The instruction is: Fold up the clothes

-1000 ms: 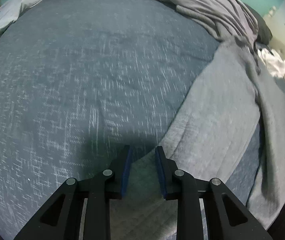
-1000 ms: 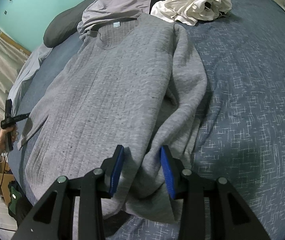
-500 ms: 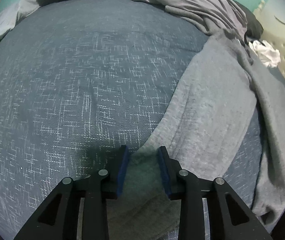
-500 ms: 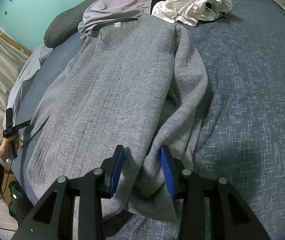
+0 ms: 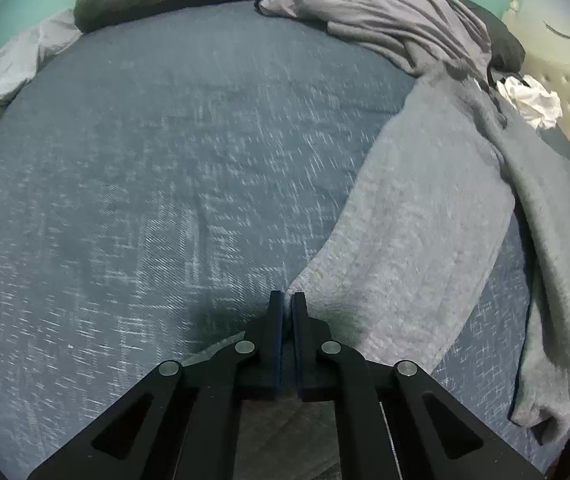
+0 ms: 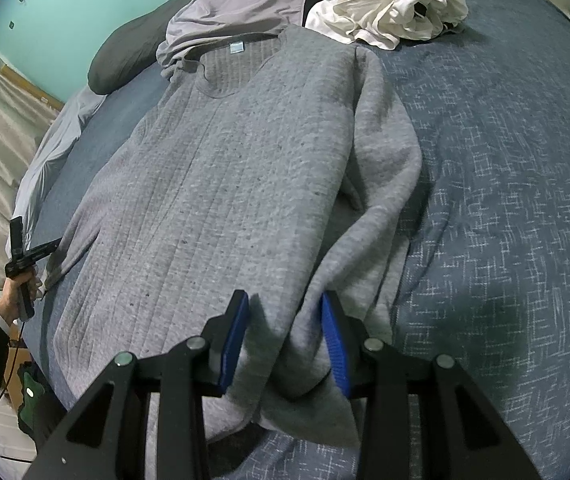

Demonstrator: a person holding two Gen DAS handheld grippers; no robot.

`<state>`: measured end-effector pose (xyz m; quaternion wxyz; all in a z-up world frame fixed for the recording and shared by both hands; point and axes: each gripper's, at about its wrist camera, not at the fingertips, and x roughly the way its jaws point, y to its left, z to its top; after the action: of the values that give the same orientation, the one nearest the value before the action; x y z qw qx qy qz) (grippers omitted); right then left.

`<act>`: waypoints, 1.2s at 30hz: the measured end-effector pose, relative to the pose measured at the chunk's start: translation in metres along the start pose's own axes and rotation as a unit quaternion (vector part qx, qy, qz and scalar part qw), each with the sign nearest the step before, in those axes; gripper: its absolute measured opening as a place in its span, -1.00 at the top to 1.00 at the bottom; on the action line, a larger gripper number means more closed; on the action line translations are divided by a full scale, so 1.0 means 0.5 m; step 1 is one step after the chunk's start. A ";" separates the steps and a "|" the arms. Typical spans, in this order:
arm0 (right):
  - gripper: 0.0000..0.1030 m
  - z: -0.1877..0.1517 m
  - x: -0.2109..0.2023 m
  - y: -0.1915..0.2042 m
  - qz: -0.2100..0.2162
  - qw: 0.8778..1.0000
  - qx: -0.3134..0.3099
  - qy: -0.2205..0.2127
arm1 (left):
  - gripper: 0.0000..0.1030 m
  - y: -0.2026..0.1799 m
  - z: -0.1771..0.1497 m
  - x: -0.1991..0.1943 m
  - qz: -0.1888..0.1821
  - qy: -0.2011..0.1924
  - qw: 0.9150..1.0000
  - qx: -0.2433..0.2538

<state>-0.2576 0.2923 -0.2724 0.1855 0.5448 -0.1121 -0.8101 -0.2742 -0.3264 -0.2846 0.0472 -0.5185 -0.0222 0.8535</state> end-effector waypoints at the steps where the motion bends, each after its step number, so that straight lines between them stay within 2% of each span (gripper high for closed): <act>1: 0.27 0.000 0.000 0.000 0.000 1.000 0.000 0.000 | 0.92 0.008 0.003 -0.009 0.003 -0.006 1.000 -0.007; 7: 0.27 0.001 -0.004 -0.004 0.000 1.000 0.001 -0.001 | 0.93 0.043 0.023 -0.036 0.020 -0.029 0.998 -0.046; 11: 0.27 0.001 -0.005 -0.008 -0.001 1.000 0.002 -0.001 | 0.93 0.043 0.034 -0.006 0.038 -0.015 0.998 -0.041; 16: 0.27 0.001 -0.002 -0.006 -0.003 1.000 0.001 0.001 | 0.92 0.052 0.035 0.045 0.039 0.023 0.997 -0.070; 23: 0.27 0.007 -0.003 -0.009 -0.004 1.000 0.003 0.000 | 0.83 0.080 0.027 -0.009 0.040 -0.011 0.994 -0.099; 30: 0.27 0.002 -0.009 -0.007 0.003 1.000 0.006 -0.005 | 0.75 0.136 -0.032 -0.077 0.062 -0.012 0.992 -0.107; 36: 0.27 0.001 -0.012 0.000 0.005 1.000 0.009 -0.008 | 0.65 0.177 -0.096 -0.071 0.073 0.004 0.989 -0.131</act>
<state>-0.2560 0.2949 -0.2671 0.1834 0.5398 -0.1238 -0.8122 -0.2204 -0.4187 -0.2832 -0.0837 -0.5239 -0.0955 0.8423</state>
